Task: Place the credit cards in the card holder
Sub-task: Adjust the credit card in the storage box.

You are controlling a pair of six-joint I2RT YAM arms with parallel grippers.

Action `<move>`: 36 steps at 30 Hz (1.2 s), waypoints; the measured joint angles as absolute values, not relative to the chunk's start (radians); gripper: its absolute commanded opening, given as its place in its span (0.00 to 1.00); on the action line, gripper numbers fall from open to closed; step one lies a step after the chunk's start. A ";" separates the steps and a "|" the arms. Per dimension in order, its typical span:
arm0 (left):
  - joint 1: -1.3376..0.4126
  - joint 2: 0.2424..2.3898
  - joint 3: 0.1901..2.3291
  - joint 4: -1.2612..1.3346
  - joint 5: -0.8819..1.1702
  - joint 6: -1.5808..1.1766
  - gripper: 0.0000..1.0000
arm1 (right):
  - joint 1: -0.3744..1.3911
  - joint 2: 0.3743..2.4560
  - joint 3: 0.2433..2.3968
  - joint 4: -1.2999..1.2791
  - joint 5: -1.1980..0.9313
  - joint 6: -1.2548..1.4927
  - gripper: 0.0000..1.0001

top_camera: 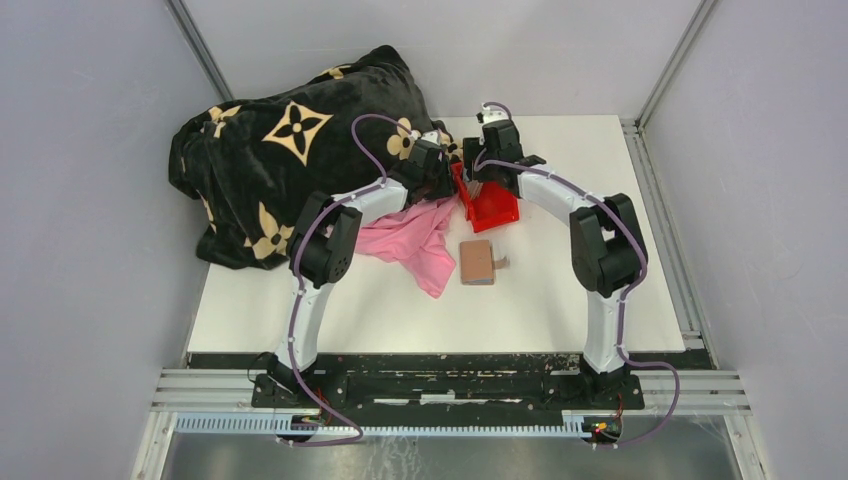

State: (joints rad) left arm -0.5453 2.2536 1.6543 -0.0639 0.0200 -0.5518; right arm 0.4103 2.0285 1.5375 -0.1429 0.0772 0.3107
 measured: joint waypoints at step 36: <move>-0.527 2.254 1.617 -0.011 0.048 -0.553 0.44 | 0.478 2.186 1.819 -0.455 0.201 0.147 0.42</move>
